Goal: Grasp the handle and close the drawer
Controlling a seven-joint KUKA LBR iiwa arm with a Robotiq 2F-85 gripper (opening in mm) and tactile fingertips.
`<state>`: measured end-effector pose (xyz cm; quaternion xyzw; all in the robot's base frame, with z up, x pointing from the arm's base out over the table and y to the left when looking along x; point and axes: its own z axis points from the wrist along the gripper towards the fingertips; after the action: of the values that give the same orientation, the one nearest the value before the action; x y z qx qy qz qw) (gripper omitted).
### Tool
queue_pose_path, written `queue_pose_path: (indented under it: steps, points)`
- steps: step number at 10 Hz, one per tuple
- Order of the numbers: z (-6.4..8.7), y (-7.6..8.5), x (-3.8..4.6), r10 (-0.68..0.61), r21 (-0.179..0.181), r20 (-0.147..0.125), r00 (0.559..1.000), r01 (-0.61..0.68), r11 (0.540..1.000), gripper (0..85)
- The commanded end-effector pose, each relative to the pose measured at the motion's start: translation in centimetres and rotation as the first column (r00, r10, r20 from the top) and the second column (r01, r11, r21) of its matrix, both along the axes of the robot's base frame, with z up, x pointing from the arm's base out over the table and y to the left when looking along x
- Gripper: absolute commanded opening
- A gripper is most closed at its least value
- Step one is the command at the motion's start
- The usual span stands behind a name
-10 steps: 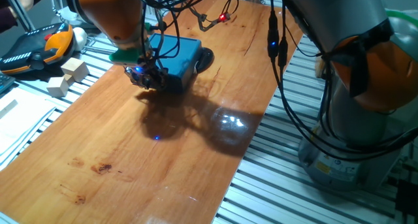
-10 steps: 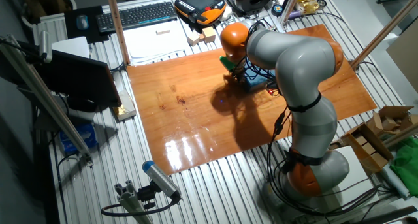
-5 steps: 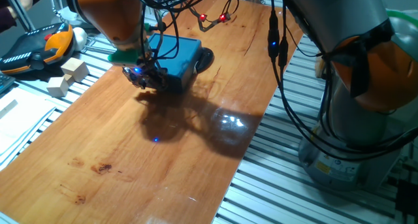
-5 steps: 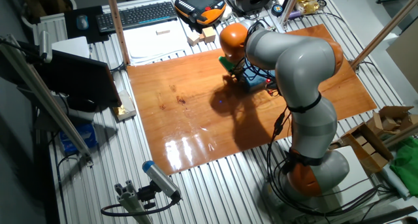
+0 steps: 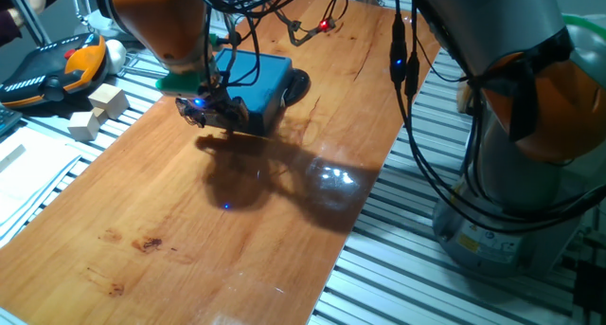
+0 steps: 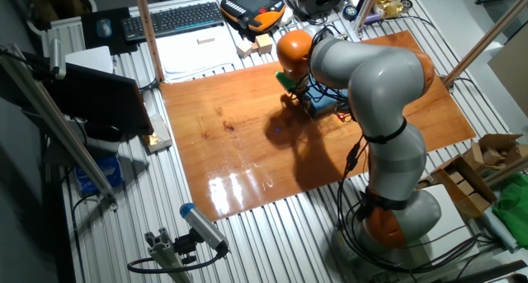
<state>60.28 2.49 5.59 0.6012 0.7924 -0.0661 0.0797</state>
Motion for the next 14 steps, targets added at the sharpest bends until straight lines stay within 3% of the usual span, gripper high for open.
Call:
queue_pose_path:
  steps: [1, 4, 6, 7, 11, 12, 14]
  points:
    - [0.5, 0.5, -0.10, 0.000, 0.007, -0.005, 1.000, 0.000, 1.000, 83.3]
    - [2.7, 2.0, -0.77, -0.009, 0.050, -0.024, 1.000, 0.010, 0.999, 74.3]
    - [4.0, 2.8, -1.33, 0.017, 0.073, -0.015, 1.000, -0.016, 0.997, 51.3]
    - [4.5, 3.2, -1.56, 0.033, 0.086, -0.013, 0.999, -0.032, 0.996, 46.3]
    - [8.4, 3.5, -2.11, 0.097, 0.136, -0.025, 0.995, -0.093, 0.986, 44.3]
    - [9.2, 3.7, -2.23, 0.108, 0.155, -0.031, 0.994, -0.102, 0.983, 37.0]
    - [10.0, 4.5, -2.86, 0.133, 0.170, -0.046, 0.990, -0.123, 0.978, 7.3]
